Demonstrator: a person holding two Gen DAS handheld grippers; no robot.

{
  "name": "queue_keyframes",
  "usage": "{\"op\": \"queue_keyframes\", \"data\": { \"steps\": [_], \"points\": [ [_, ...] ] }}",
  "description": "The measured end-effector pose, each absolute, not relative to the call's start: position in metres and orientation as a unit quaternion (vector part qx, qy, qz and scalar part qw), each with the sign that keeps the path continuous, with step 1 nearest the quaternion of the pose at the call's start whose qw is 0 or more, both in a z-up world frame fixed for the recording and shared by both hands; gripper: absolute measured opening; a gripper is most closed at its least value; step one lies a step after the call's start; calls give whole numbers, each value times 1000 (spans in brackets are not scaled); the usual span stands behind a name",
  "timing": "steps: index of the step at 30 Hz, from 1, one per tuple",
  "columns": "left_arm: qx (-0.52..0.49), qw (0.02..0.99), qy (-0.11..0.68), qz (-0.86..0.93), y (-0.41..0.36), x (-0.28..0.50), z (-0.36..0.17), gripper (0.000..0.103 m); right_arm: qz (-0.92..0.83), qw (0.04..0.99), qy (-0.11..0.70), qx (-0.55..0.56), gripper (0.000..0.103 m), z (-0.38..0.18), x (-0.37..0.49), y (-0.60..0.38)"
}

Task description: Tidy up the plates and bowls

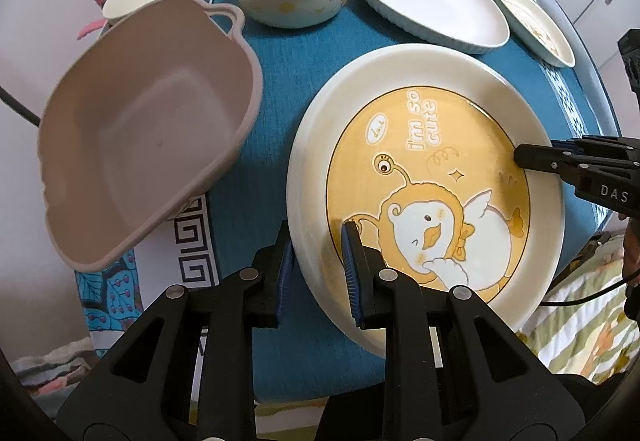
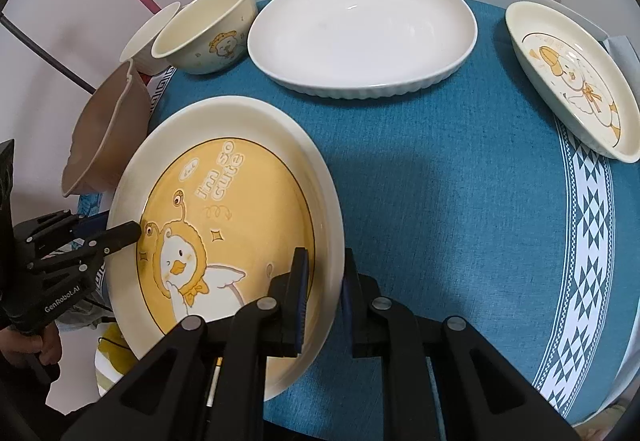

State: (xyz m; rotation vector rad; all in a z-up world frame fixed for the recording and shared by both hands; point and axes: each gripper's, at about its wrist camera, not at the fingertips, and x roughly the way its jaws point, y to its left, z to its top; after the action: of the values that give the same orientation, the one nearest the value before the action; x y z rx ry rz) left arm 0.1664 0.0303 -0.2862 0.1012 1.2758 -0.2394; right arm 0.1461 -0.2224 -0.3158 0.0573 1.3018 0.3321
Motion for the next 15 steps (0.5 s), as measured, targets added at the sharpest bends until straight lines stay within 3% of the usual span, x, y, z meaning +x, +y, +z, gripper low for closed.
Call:
{"op": "queue_keyframes", "data": {
  "steps": [15],
  "points": [
    [58, 806, 584, -81, 21, 153, -273, 20, 147, 793, 590, 46, 14, -299, 131, -235]
  ]
}}
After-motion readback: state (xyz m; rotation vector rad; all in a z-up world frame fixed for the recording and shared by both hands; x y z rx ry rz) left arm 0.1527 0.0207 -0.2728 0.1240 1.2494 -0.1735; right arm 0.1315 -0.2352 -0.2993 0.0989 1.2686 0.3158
